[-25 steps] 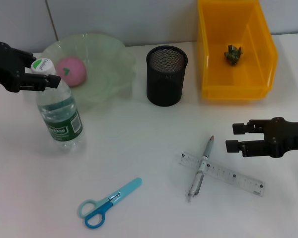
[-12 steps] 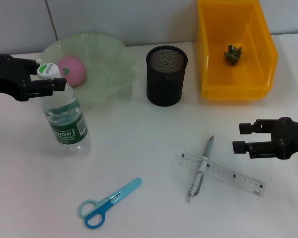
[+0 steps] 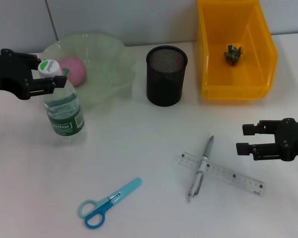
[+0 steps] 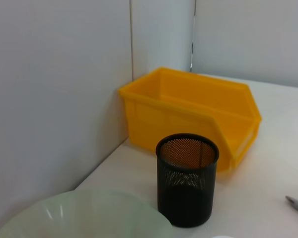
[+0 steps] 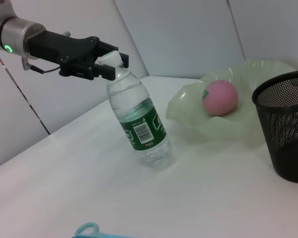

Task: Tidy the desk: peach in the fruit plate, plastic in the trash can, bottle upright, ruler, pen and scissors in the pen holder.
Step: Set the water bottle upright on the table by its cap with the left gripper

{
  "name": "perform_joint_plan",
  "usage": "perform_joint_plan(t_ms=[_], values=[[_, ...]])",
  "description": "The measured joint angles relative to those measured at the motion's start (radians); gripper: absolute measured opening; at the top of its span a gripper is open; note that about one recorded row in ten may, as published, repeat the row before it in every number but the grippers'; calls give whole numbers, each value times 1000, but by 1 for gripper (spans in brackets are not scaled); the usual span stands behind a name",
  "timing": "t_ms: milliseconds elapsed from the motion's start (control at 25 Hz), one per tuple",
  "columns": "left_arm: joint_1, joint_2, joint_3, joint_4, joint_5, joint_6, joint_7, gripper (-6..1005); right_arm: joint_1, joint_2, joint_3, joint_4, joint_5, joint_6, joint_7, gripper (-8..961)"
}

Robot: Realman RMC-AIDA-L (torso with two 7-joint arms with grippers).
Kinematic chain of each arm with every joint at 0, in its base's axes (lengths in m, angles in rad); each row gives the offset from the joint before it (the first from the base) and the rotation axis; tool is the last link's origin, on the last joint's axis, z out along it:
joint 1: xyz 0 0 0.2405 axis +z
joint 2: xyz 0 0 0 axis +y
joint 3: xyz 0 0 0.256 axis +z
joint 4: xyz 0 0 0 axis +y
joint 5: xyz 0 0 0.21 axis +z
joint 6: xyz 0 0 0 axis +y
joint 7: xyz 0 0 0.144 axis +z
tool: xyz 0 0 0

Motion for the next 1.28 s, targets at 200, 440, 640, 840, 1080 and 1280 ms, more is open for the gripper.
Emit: perform_joint_plan(t_ms=[200, 440, 640, 840, 1080, 1280], values=[[0, 6, 37, -3, 1, -27, 14, 448, -2, 0, 2, 0, 0, 1, 0, 759], [2, 11, 41, -7, 7, -34, 26, 448, -1, 1, 2, 0, 0, 4, 0, 759], [5, 25, 41, -43, 5, -37, 37, 448, -1, -1, 3, 0, 6, 4, 0, 760], [5, 25, 41, -47, 8, -45, 37, 448, 1, -1, 4, 0, 6, 3, 4, 760], [2, 29, 40, -65, 9, -50, 34, 449, 0, -1, 4, -1, 6, 1, 6, 760], [-2, 33, 41, -71, 9, -51, 31, 449, -1, -3, 4, 0, 5, 0, 7, 760]])
